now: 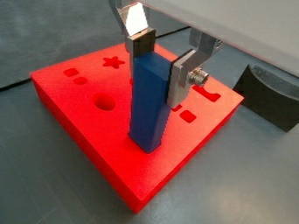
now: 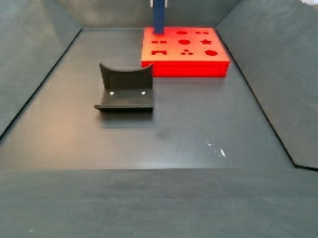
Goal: Insert the rectangle object.
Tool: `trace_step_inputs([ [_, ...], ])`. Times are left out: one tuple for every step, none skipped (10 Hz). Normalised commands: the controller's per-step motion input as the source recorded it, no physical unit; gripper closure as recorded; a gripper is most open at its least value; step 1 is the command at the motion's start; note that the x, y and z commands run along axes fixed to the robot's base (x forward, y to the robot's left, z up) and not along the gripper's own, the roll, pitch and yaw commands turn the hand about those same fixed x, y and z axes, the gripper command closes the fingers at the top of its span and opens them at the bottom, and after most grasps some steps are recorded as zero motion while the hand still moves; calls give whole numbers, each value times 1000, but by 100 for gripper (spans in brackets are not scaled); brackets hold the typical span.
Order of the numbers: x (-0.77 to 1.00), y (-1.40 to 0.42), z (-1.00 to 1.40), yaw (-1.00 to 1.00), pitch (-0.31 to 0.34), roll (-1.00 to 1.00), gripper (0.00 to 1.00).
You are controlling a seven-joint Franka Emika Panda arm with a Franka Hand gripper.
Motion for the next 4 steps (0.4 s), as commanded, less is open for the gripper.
trace_step_inputs([
  [417, -111, -763, 6, 251, 0, 100],
  [0, 31, 0, 0, 0, -67, 100],
  [0, 0, 0, 0, 0, 6, 100],
  [0, 0, 0, 0, 0, 0, 100],
])
